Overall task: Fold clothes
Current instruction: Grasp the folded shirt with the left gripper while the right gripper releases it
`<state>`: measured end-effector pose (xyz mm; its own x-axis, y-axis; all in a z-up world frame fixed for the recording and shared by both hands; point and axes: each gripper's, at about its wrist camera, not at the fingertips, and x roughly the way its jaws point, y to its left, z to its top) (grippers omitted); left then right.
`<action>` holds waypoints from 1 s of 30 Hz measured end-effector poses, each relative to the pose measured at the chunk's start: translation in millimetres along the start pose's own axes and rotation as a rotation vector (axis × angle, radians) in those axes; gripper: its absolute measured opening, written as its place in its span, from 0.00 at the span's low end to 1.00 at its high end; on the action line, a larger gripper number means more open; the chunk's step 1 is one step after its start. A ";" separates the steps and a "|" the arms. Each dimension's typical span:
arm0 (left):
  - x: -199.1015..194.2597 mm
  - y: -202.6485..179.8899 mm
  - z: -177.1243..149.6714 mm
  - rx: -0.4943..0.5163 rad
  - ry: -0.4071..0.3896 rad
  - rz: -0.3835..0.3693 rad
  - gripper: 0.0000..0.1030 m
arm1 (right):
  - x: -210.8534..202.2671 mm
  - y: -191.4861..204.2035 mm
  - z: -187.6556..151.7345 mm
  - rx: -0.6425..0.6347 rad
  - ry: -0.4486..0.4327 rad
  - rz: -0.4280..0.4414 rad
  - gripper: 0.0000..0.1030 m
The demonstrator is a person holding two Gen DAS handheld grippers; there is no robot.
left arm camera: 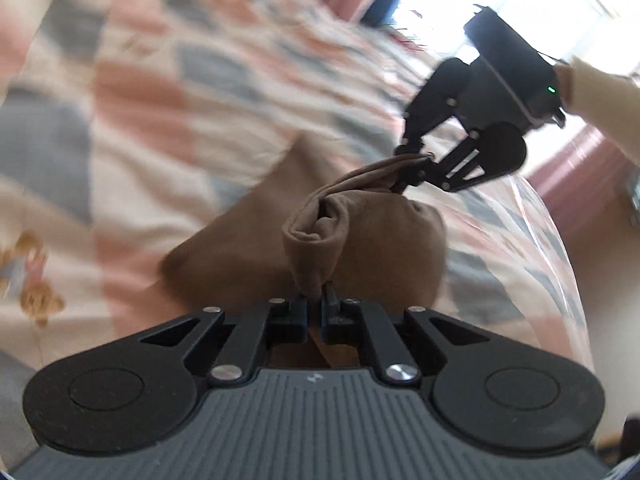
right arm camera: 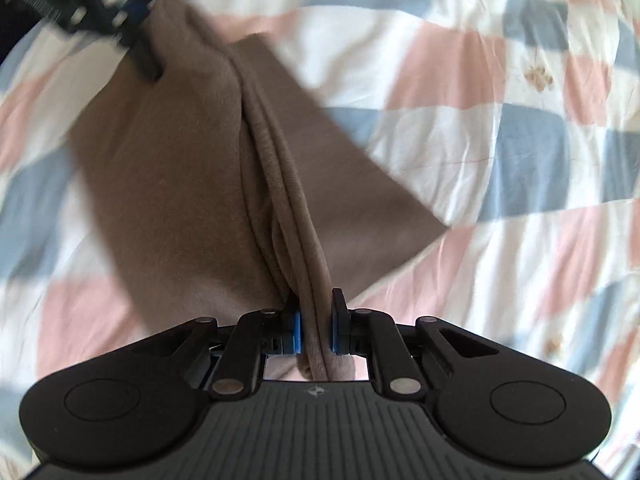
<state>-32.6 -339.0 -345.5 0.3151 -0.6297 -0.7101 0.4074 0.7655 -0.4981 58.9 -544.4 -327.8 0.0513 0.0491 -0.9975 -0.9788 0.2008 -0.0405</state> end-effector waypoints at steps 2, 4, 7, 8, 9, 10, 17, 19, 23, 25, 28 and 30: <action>9.4 22.8 -1.5 -0.084 0.045 -0.009 0.08 | 25.6 -25.7 8.0 0.125 -0.008 0.056 0.27; 9.1 36.1 -1.9 -0.142 0.066 -0.046 0.10 | 26.6 -46.4 -3.6 0.290 -0.069 0.095 0.42; 2.6 37.8 1.6 -0.137 0.071 -0.072 0.13 | 1.1 -69.4 -52.8 0.577 -0.234 0.095 0.60; 0.3 38.5 3.0 -0.138 0.072 -0.079 0.14 | -7.6 -74.6 -72.6 0.681 -0.288 0.108 0.61; -1.7 40.4 4.9 -0.146 0.068 -0.086 0.14 | -13.7 -78.7 -91.2 0.779 -0.342 0.128 0.62; -3.7 42.1 6.7 -0.152 0.064 -0.092 0.14 | -15.2 -80.8 -107.5 0.866 -0.393 0.161 0.65; 2.9 49.8 14.4 -0.156 0.053 -0.104 0.14 | 17.7 -72.3 -135.0 1.076 -0.522 0.229 0.66; 3.8 50.2 13.2 -0.145 0.050 -0.101 0.14 | 25.0 -67.7 -128.7 1.057 -0.565 0.215 0.62; 2.4 48.3 10.4 -0.132 0.039 -0.089 0.14 | 20.8 -59.2 -104.6 0.949 -0.610 0.147 0.20; 0.8 46.2 8.7 -0.125 0.031 -0.086 0.14 | 13.2 -51.8 -98.6 0.905 -0.604 0.105 0.20; 0.8 43.9 8.1 -0.118 0.014 -0.081 0.12 | 3.9 -45.9 -97.6 0.902 -0.618 0.059 0.13; -2.1 42.6 8.8 -0.110 -0.021 -0.080 0.03 | -3.7 -44.2 -92.9 0.895 -0.633 0.006 0.10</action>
<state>-8.4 -306.3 -360.9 0.3032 -0.6911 -0.6561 0.3359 0.7218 -0.6051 83.6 -644.3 -327.8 0.3900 0.4949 -0.7765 -0.4942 0.8240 0.2769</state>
